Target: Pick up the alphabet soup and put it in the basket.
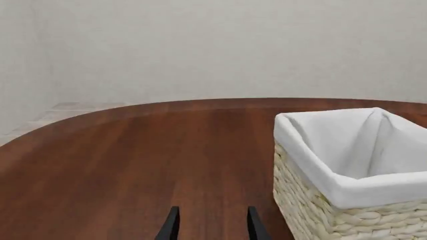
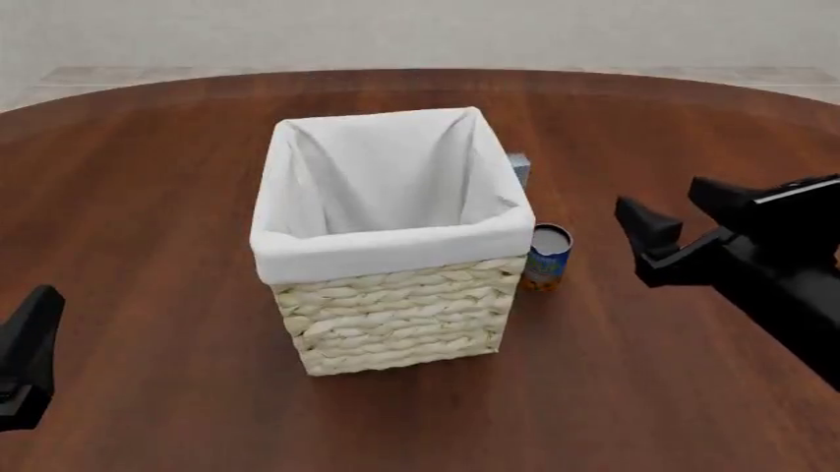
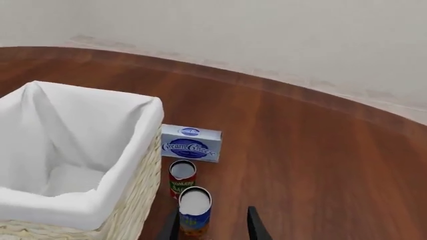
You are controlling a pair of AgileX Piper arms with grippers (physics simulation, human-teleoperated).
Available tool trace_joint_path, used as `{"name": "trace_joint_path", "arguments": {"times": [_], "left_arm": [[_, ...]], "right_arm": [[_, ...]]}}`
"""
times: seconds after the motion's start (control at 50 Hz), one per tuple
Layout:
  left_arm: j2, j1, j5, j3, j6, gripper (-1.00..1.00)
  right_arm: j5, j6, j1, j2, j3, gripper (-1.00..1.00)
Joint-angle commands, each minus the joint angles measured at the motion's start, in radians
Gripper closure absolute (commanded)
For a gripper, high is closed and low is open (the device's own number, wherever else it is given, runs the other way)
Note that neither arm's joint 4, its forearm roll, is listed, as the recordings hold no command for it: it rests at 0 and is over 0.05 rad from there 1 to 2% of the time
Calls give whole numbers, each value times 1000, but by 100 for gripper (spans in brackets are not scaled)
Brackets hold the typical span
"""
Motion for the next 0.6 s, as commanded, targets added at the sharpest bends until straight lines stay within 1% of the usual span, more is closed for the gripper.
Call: {"name": "trace_joint_path", "arguments": {"times": [0.02, 0.04, 0.06, 0.16, 0.18, 0.22, 0.24, 0.36, 0.44, 0.5, 0.6], "left_arm": [[0, 0, 0, 0, 0, -100], [0, 0, 0, 0, 0, -100], [0, 0, 0, 0, 0, -100], [0, 0, 0, 0, 0, -100], [0, 0, 0, 0, 0, -100], [0, 0, 0, 0, 0, -100], [0, 0, 0, 0, 0, -100], [0, 0, 0, 0, 0, -100], [0, 0, 0, 0, 0, -100], [0, 0, 0, 0, 0, -100], [0, 0, 0, 0, 0, -100]], "right_arm": [[-25, -2, 36, 114, -35, -100], [-21, 4, 42, 129, -41, -100], [-27, -5, 34, 136, -42, -100], [-29, -17, 40, 216, -73, -100], [-36, -28, 37, 214, -68, -100], [-34, -26, 39, 231, -75, -100], [-33, -37, 41, 255, -85, -100], [-40, -58, 47, 331, -110, -100], [-42, -73, 42, 361, -119, -100], [-39, -69, 51, 372, -123, -100], [-44, -82, 56, 425, -136, -100]]}}
